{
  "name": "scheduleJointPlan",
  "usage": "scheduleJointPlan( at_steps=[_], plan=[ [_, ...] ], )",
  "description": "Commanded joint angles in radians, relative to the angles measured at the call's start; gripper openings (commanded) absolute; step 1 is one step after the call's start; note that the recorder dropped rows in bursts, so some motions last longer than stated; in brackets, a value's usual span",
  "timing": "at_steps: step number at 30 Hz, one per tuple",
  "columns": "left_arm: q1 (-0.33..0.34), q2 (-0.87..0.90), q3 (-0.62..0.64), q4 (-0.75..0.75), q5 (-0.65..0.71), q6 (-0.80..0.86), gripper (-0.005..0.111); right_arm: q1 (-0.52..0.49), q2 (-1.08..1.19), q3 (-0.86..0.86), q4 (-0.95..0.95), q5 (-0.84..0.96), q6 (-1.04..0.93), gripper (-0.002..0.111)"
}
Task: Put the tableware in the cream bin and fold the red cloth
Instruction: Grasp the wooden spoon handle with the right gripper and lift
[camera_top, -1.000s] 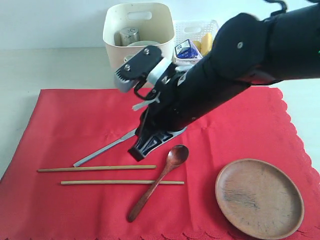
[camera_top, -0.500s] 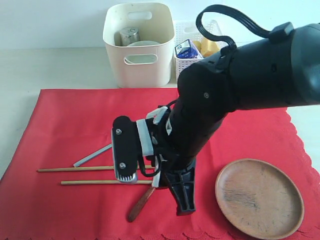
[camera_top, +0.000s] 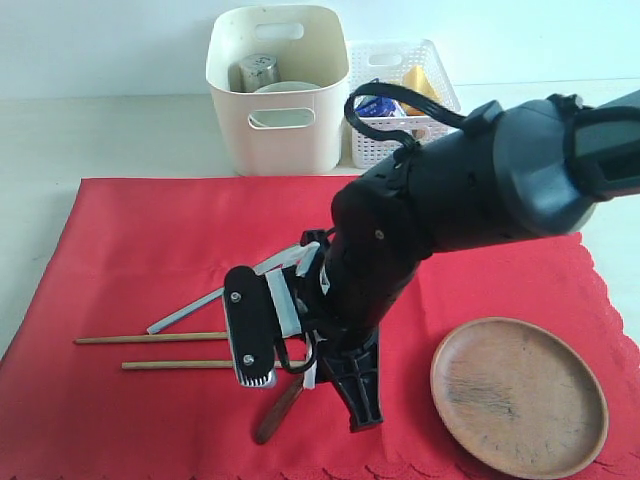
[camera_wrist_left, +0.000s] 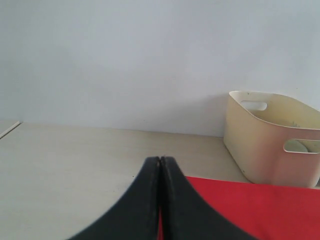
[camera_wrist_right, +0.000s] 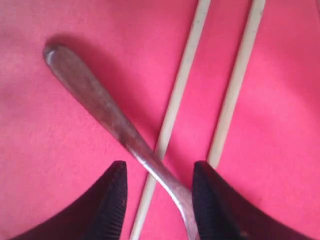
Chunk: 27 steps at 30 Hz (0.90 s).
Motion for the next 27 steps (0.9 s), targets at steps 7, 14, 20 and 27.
scheduleJointPlan(
  at_steps=[7, 14, 20, 27],
  plan=[
    [0.000, -0.005, 0.001, -0.003, -0.001, -0.002, 0.003, 0.003, 0.062, -0.005, -0.025, -0.043, -0.018, 0.042],
    [0.000, -0.005, 0.001, -0.003, -0.001, -0.004, 0.003, 0.003, 0.062, -0.005, -0.025, -0.043, -0.018, 0.027],
    [0.000, -0.005, 0.001, -0.003, -0.001, -0.001, 0.003, 0.003, 0.062, -0.005, -0.031, -0.043, -0.018, 0.003],
    [0.000, -0.005, 0.001, -0.003, -0.001, -0.004, 0.003, 0.003, 0.040, -0.005, -0.045, -0.043, -0.018, 0.000]
  ],
)
